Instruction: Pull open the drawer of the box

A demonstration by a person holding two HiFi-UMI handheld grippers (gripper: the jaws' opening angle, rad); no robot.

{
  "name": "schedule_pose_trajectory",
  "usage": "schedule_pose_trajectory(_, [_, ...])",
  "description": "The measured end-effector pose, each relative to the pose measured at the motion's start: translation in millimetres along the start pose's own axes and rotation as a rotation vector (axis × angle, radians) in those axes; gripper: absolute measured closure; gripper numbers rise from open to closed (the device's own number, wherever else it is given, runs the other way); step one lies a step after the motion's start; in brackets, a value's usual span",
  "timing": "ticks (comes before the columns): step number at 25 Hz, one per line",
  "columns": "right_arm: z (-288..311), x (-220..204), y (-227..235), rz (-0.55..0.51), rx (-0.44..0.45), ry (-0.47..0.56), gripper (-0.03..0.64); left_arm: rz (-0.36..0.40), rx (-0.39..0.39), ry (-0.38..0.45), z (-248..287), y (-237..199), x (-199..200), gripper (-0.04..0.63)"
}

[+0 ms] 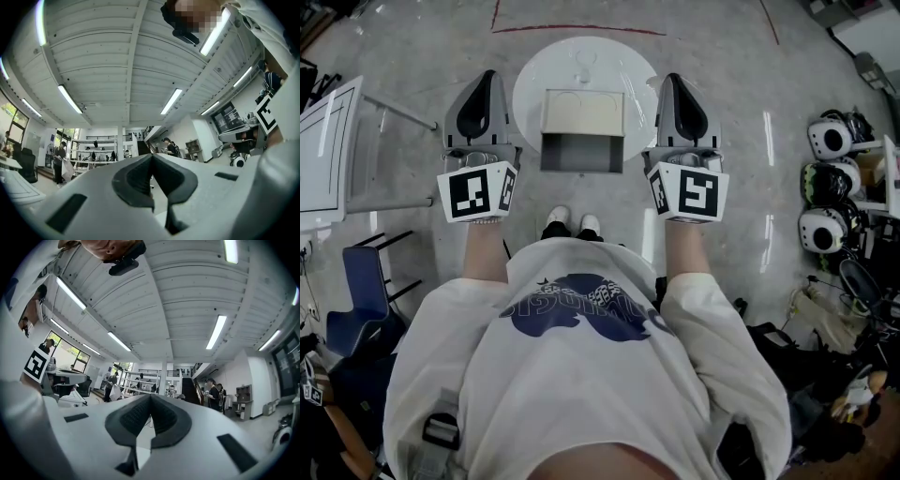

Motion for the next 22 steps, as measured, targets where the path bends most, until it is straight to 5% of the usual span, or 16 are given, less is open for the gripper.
schedule_pose_trajectory(22, [-11.9, 3.9, 7.0, -0.057, -0.011, -0.065, 0.620, -0.029, -0.005, -0.039, 1.6, 7.9, -2.6, 0.589])
Point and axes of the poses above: the fingertips, and each gripper's own axes: z forward along the fingers, y to its right, x out of its top, the point moved 5 cm from there along -z, backward along the fingers, and after that the axes turned 6 degrees about -z, right-handed, at the moved point
